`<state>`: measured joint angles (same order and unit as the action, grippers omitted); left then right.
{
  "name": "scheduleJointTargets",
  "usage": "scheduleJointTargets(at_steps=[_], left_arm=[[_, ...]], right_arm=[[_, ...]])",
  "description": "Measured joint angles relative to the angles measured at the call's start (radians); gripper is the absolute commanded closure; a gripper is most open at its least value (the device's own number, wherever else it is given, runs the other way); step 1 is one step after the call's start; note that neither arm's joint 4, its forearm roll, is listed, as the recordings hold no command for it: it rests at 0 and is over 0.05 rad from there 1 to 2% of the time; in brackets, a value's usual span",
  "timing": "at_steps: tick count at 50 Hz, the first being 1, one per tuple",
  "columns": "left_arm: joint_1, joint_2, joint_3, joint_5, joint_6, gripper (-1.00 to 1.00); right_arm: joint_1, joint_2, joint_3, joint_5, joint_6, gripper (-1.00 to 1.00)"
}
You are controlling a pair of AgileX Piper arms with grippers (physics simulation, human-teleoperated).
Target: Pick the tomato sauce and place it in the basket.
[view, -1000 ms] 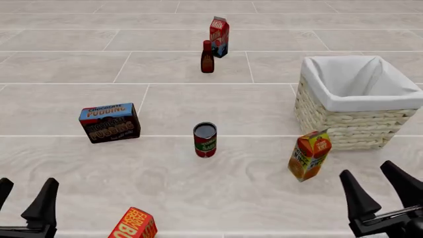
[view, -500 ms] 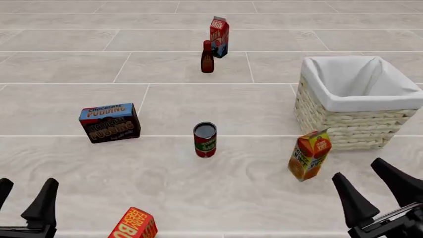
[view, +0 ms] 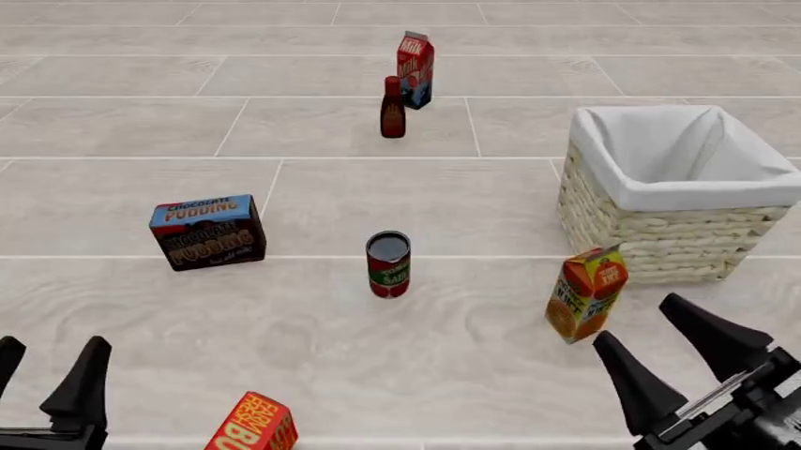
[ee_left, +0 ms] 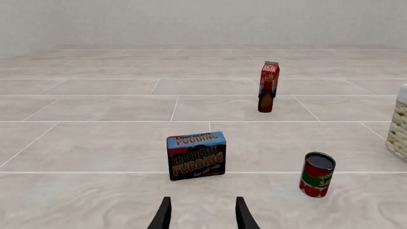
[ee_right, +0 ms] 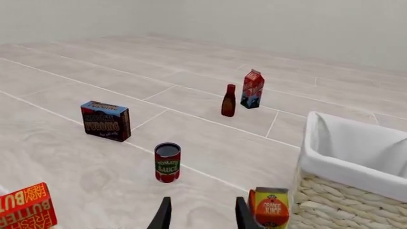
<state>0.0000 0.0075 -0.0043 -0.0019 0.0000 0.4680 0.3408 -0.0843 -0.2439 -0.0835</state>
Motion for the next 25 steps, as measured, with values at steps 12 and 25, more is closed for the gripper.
scheduleJointTargets(at_steps=[12,25], left_arm=[[0.0,0.0,0.0,0.0,0.0,-1.0],[0.0,0.0,0.0,0.0,0.0,-1.0]], right_arm=[[0.05,0.143,0.007,-0.135,-0.006,-1.0],[0.103,0.328,0.014,-0.302,-0.004,-1.0]])
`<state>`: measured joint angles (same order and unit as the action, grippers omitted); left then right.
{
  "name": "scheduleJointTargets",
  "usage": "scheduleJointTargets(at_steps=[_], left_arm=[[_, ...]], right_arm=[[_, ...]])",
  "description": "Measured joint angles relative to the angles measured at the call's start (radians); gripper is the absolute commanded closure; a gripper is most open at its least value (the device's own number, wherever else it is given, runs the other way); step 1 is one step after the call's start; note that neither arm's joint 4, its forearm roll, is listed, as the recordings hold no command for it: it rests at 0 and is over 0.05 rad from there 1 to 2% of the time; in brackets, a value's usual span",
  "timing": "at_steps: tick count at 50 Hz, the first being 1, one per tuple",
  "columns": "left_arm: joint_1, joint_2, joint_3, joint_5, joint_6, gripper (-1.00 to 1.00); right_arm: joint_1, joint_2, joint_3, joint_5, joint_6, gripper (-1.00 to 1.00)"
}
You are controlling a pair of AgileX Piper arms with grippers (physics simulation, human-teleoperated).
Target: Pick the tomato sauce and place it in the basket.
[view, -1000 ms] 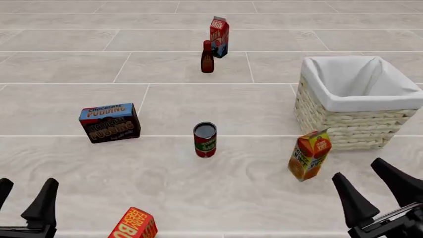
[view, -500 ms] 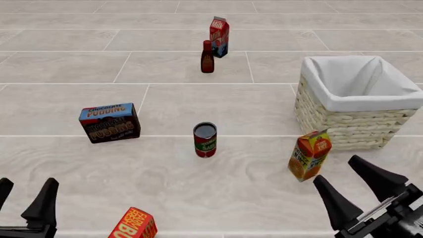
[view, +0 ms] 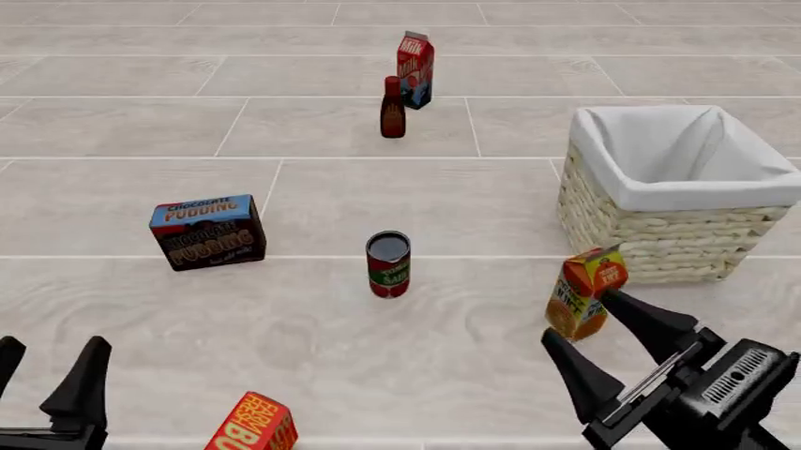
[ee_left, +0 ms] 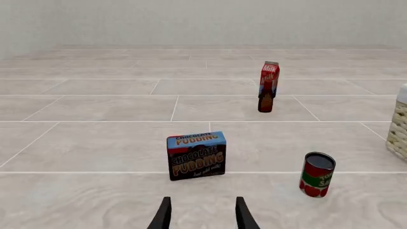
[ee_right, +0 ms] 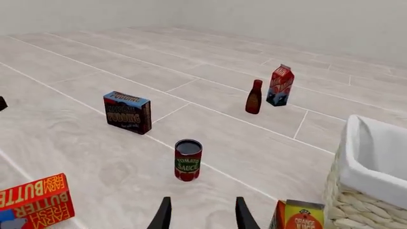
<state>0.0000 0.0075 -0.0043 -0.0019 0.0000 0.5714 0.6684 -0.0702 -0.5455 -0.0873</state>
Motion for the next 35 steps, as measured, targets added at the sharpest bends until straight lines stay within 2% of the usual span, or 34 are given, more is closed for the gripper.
scheduleJointTargets(at_steps=[22,35], left_arm=[[0.0,0.0,0.0,0.0,0.0,-1.0],[0.0,0.0,0.0,0.0,0.0,-1.0]], right_arm=[[0.052,0.26,-0.02,-0.223,0.005,-1.0],[0.048,0.517,-0.045,-0.43,-0.005,-1.0]])
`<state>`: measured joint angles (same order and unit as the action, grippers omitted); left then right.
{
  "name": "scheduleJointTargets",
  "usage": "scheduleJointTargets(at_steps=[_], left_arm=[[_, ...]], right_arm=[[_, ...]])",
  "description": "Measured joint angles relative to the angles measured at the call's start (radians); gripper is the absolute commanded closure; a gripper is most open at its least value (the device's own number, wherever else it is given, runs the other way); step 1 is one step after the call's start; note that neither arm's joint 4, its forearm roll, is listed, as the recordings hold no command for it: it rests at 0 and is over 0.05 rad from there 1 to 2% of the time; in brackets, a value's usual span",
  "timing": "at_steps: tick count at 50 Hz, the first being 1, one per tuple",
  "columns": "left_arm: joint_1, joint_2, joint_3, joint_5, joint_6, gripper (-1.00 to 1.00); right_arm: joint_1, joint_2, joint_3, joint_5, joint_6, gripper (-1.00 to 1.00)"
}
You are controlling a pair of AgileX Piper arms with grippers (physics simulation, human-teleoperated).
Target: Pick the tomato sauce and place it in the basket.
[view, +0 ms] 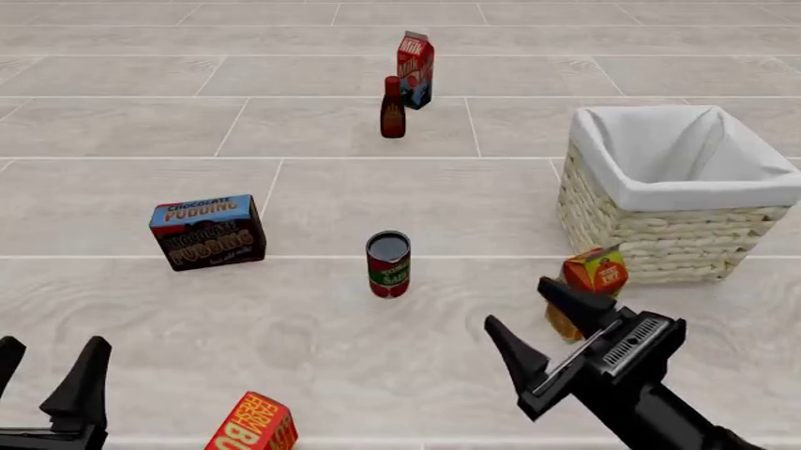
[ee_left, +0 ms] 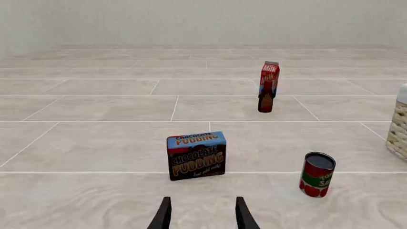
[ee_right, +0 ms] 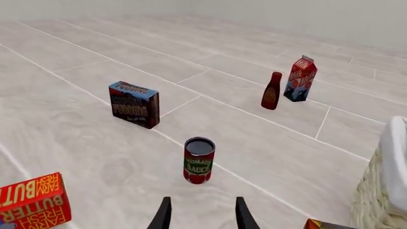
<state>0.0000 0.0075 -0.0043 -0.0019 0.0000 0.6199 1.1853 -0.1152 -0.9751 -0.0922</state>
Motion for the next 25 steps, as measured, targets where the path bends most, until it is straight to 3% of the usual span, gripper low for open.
scheduleJointTargets(at_steps=[10,25], left_arm=[[0.0,0.0,0.0,0.0,0.0,-1.0],[0.0,0.0,0.0,0.0,0.0,-1.0]], right_arm=[[0.002,0.142,-0.023,-0.104,-0.01,-1.0],[0.007,0.258,-0.066,-0.176,-0.026,-1.0]])
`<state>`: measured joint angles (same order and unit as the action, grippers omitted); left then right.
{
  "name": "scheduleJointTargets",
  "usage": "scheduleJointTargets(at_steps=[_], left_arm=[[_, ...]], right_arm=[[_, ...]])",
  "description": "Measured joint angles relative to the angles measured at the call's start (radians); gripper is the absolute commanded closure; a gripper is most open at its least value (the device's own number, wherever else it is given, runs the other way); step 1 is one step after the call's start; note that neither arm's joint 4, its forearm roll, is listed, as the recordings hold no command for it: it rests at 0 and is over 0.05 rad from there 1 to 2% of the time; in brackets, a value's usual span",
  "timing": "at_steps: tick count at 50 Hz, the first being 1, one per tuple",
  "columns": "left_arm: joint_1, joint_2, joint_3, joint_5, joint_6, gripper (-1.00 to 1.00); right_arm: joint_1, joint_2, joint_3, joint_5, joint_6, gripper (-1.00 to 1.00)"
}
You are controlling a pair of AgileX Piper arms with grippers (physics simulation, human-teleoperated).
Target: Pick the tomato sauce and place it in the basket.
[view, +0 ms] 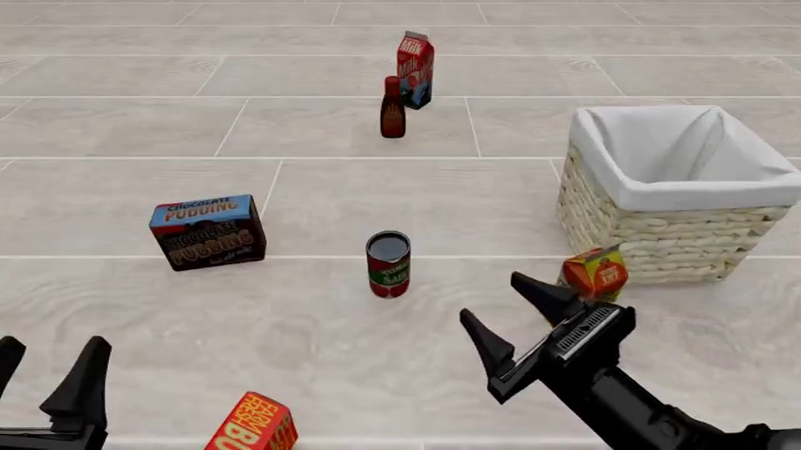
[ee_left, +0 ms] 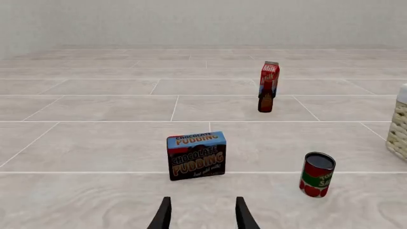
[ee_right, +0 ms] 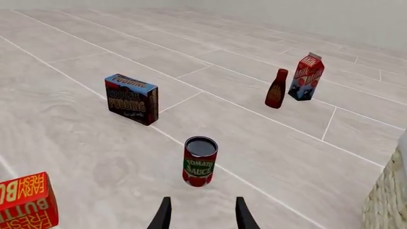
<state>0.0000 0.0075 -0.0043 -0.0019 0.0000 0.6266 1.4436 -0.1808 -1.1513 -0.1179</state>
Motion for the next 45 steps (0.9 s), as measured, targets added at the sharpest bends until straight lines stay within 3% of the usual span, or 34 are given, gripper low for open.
scheduleJointTargets(at_steps=[21,45], left_arm=[[0.0,0.0,0.0,0.0,0.0,-1.0],[0.0,0.0,0.0,0.0,0.0,-1.0]], right_arm=[[0.005,0.153,-0.077,-0.056,-0.001,-1.0],[0.018,0.313,-0.2,-0.051,-0.005,-1.0]])
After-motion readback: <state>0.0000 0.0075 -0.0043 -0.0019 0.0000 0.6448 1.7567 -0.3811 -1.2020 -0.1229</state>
